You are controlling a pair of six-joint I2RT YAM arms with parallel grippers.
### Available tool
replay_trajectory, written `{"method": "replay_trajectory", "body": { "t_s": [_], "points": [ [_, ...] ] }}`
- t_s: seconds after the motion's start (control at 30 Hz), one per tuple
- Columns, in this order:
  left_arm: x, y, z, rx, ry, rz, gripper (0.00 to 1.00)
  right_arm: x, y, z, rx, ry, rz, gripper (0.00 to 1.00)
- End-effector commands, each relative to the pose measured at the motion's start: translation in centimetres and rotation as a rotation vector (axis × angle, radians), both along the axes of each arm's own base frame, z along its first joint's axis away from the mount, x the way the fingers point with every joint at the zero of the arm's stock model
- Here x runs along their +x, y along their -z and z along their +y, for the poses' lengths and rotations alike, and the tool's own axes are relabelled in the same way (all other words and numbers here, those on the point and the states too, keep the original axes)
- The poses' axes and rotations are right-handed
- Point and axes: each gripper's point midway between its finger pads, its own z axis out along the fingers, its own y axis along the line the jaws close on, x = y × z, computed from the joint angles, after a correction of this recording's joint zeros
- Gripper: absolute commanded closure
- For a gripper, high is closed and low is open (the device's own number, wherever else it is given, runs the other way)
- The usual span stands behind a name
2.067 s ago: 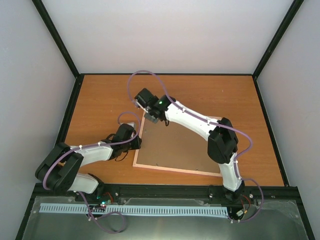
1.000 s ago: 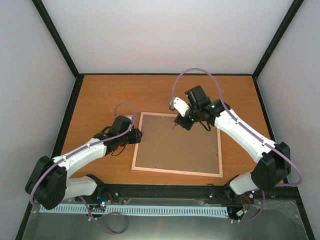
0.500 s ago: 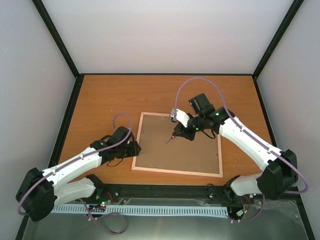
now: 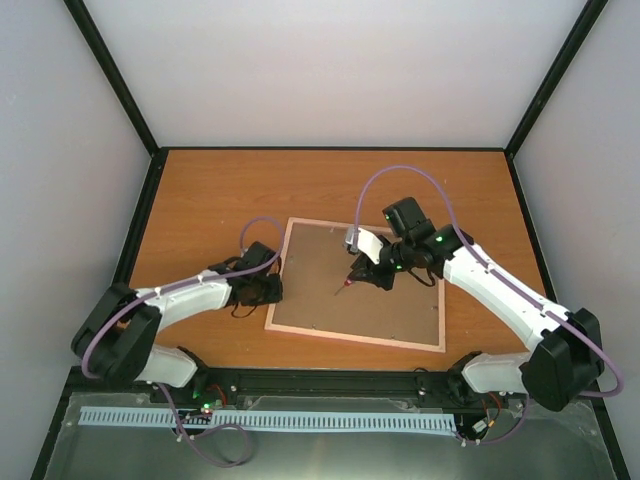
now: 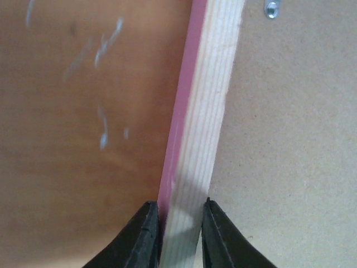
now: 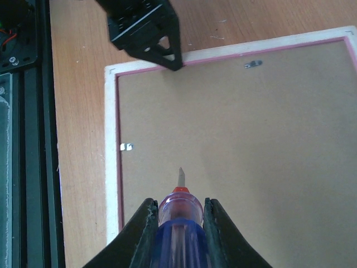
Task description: Take the photo out of the frame
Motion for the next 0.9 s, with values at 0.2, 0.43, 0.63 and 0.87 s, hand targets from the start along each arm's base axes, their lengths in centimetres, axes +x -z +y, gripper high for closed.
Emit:
{"method": "replay_trajectory", "body": {
  "t_s": [0.2,0.43,0.63,0.87],
  "points": [
    [14.6,-2.1,4.8,0.189,0.005,-0.208,0.71,1.6,-1.1,-0.3,0.055,0.050,-0.081,0.97],
    [22.3,-7.9,5.1,0.150,-0.070,-0.296,0.45,3.1,-1.2,-1.0,0.060,0.125,-0.085,0.97],
    [15.0,-8.3,4.0,0.012,-0.274,-0.188,0.45,4.8,-0.7,-2.2,0.023,0.212,-0.134,0.97],
    [7.4,-7.1,0.9,-0.104,-0.356,-0.034,0.46,5.4,0.2,-2.4,0.011,0.239,-0.115,0.97]
  ]
}}
